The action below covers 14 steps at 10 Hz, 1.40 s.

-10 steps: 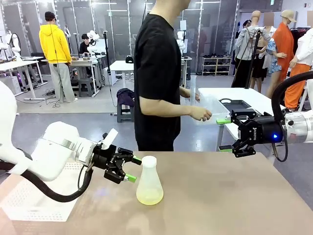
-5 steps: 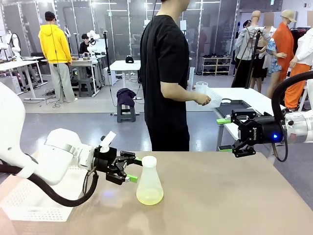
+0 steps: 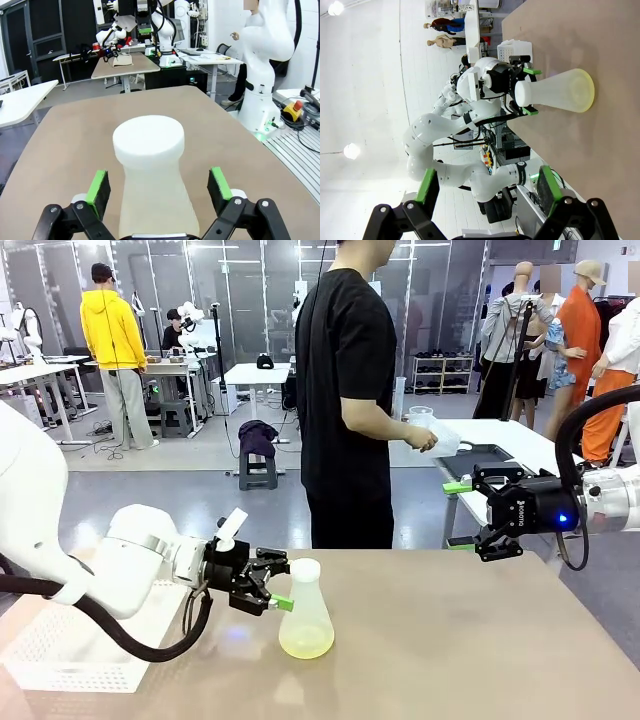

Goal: Prepare the solutions needed for the experiment.
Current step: When the human places the Big flask in the center of the table, pick up the Big flask and place it in the left Organizing basket.

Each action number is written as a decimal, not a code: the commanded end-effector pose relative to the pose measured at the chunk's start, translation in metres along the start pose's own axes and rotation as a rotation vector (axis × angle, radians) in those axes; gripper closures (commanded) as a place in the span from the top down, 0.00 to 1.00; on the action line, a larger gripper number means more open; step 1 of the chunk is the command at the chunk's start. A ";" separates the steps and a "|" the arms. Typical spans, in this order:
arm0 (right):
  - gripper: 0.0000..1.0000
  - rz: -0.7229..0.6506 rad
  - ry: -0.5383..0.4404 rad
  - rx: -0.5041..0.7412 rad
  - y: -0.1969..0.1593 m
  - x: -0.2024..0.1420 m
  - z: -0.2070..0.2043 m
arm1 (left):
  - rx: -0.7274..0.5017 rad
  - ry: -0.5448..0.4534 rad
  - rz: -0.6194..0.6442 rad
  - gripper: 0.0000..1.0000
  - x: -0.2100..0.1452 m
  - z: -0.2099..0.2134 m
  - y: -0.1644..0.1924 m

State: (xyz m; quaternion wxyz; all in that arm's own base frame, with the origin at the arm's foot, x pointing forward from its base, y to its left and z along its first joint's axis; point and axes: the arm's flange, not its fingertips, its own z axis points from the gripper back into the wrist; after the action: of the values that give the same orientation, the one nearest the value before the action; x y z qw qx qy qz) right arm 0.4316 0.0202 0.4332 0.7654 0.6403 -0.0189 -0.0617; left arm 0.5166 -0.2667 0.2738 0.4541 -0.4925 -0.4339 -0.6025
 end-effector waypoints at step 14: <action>1.00 0.004 -0.006 0.000 0.001 0.000 0.000 | -0.005 -0.108 0.027 0.43 -0.019 -0.044 0.026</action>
State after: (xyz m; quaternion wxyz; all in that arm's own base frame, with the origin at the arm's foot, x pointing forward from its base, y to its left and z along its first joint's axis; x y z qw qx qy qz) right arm 0.4316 0.0202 0.4332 0.7654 0.6403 -0.0189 -0.0617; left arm 0.5279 -0.3081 0.2539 0.4329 -0.5310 -0.4424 -0.5787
